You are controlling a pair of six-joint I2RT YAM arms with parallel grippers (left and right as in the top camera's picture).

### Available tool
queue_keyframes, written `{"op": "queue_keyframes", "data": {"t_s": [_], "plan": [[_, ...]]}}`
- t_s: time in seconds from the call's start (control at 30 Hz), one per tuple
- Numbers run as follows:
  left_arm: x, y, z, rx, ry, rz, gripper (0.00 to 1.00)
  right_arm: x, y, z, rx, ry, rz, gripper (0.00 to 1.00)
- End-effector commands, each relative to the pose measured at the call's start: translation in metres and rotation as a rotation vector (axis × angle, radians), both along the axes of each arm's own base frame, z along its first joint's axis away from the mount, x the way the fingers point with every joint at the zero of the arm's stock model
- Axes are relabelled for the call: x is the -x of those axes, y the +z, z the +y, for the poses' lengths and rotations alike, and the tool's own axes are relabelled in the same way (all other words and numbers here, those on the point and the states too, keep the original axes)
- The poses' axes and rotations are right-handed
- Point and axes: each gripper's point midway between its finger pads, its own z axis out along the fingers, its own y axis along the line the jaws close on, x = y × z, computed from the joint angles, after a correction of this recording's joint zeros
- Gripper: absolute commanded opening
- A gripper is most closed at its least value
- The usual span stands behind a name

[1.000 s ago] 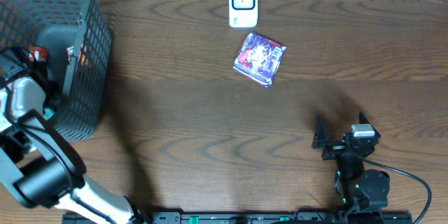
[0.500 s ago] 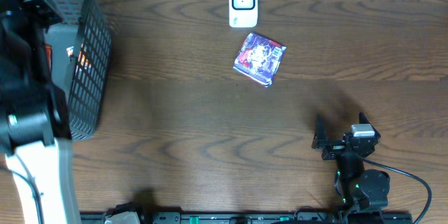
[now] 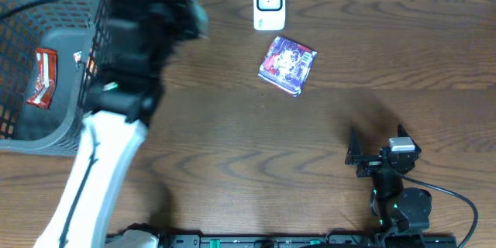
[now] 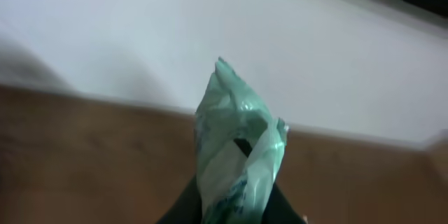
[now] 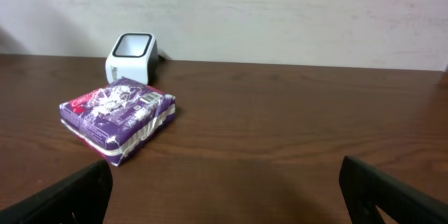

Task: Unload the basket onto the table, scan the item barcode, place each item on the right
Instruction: 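Move the green packet past the scanner and release it on the table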

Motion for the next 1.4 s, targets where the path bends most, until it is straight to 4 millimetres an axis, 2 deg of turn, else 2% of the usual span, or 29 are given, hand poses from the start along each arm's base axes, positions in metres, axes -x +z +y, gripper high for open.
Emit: {"op": "queue_keyframes", "data": {"t_s": [0.0,0.1,0.2,0.3,0.4,0.5,0.53,0.57,0.63,0.67,0.77,0.83,0.93,1.03,1.07,1.13,1.2,1.23,1.3,1.37], "plan": [[-0.002,-0.035,-0.048,-0.001,-0.089,0.085,0.07,0.0,-0.001,0.0,0.011,0.0,0.001,0.99],[-0.013,-0.084,-0.072,-0.055,-0.103,0.176,0.08,0.0,-0.001,0.0,0.011,0.0,0.001,0.99],[-0.024,-0.139,-0.081,-0.126,-0.08,0.274,0.07,0.0,-0.001,0.0,0.011,0.0,0.001,0.99],[-0.026,-0.19,-0.089,-0.173,-0.092,0.375,0.07,0.0,-0.001,0.0,0.011,0.0,0.001,0.99],[-0.027,-0.228,-0.095,-0.205,-0.101,0.437,0.07,0.0,-0.001,0.0,0.011,0.0,0.001,0.99],[-0.029,-0.254,-0.092,-0.238,-0.081,0.476,0.08,0.0,-0.001,0.0,0.011,0.0,0.001,0.99],[-0.03,-0.26,-0.088,-0.254,-0.064,0.483,0.16,0.0,-0.001,0.0,0.011,0.0,0.001,0.99],[-0.031,-0.265,-0.086,-0.266,-0.053,0.489,0.46,0.0,-0.001,0.0,0.011,0.0,0.001,0.99],[-0.031,-0.267,-0.086,-0.267,-0.054,0.493,0.67,0.0,-0.001,0.0,0.011,0.0,0.001,0.99],[-0.031,-0.265,-0.086,-0.265,-0.054,0.489,0.73,0.0,-0.001,0.0,0.011,0.0,0.001,0.99],[-0.038,-0.243,-0.089,-0.253,-0.064,0.424,0.89,0.0,-0.001,0.0,0.011,0.0,0.001,0.99],[-0.045,-0.21,-0.088,-0.249,-0.078,0.333,0.95,0.0,-0.001,0.0,0.011,0.0,0.001,0.99],[-0.052,-0.143,-0.078,-0.208,-0.065,0.173,0.96,0.0,-0.001,0.0,0.011,0.0,0.001,0.99],[-0.05,-0.065,-0.055,-0.151,-0.019,0.001,0.96,0.0,-0.001,0.0,0.011,0.0,0.001,0.99],[-0.047,-0.033,-0.038,-0.129,0.026,-0.068,0.96,0.0,-0.001,0.0,0.011,0.0,0.001,0.99],[-0.038,0.017,-0.002,-0.101,0.13,-0.178,0.96,0.0,-0.001,0.0,0.011,0.0,0.001,0.99],[-0.025,0.059,0.043,-0.083,0.259,-0.27,0.96,0.0,-0.001,0.0,0.011,0.0,0.001,0.99],[-0.014,0.08,0.072,-0.078,0.34,-0.313,0.96,0.0,-0.001,0.0,0.011,0.0,0.001,0.99],[0.005,0.107,0.12,-0.074,0.465,-0.369,0.96,0.0,-0.001,0.0,0.011,0.0,0.001,0.99],[0.024,0.123,0.167,-0.084,0.573,-0.399,0.96,0.0,-0.001,0.0,0.011,0.0,0.001,0.99]]}}
